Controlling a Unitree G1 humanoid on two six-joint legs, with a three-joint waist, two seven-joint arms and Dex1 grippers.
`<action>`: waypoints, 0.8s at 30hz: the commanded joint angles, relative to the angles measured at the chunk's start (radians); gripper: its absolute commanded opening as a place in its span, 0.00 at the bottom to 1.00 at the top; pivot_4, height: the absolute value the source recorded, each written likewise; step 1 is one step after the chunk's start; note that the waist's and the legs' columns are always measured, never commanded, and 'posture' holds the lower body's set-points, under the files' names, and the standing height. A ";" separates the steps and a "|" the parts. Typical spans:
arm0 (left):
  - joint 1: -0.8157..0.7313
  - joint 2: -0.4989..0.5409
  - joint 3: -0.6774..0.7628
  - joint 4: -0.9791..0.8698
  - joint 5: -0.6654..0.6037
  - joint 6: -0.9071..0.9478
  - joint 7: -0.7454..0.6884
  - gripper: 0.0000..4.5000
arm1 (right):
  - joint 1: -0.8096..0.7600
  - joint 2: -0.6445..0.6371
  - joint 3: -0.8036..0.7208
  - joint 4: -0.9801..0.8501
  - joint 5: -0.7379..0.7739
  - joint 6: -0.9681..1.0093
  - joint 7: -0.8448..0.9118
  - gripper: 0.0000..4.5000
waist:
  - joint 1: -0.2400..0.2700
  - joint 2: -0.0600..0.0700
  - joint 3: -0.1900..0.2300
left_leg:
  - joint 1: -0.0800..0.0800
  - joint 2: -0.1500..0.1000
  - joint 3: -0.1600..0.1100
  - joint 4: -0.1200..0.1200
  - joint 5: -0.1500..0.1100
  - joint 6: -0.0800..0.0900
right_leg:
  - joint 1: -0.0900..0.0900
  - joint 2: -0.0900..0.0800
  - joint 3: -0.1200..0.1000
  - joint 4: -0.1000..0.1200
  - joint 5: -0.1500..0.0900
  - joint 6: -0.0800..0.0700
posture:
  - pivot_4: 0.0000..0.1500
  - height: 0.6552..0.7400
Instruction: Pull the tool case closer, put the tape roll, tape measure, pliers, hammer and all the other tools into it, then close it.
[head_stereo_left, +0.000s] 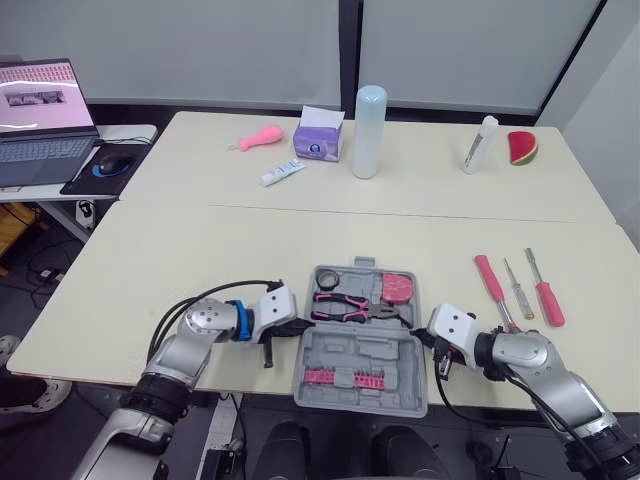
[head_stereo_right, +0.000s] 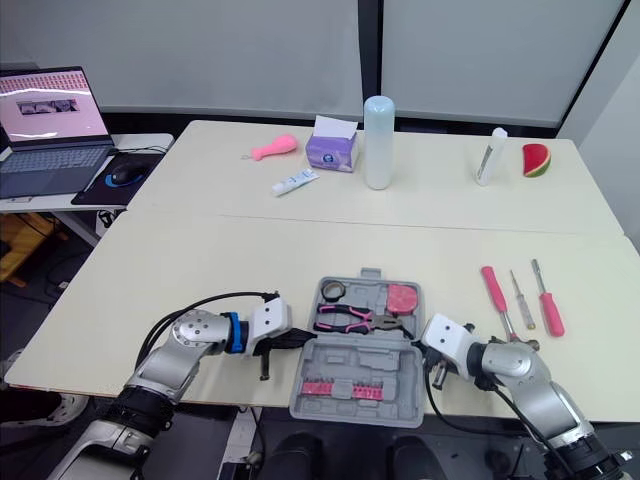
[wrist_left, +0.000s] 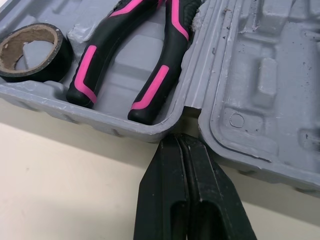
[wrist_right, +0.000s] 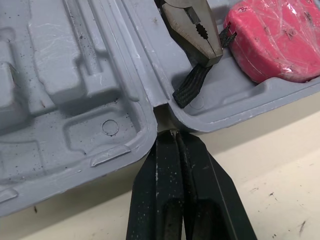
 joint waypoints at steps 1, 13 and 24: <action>-0.033 -0.040 -0.021 -0.008 -0.002 -0.021 0.007 0.01 | -0.037 0.034 0.011 -0.024 0.014 -0.006 -0.004 0.00 | 0.000 0.000 0.000 | 0.000 0.000 0.000 0.000 0.000 0.000 | 0.000 0.000 0.000 0.000 0.000 0.000 | 1.00 0.44; -0.079 -0.072 -0.016 0.065 0.036 -0.053 0.061 0.01 | -0.106 0.068 0.008 0.037 -0.005 0.025 -0.019 0.00 | 0.000 0.000 0.000 | 0.000 0.000 0.000 0.000 0.002 -0.003 | 0.000 0.000 0.000 0.001 0.000 0.000 | 1.00 0.44; -0.144 -0.112 -0.015 0.171 0.068 -0.087 0.114 0.01 | -0.140 0.087 0.008 0.078 -0.029 0.031 -0.034 0.00 | 0.000 0.000 0.000 | 0.000 0.000 0.000 0.000 0.002 -0.003 | 0.000 0.000 0.000 0.001 0.000 0.000 | 1.00 0.44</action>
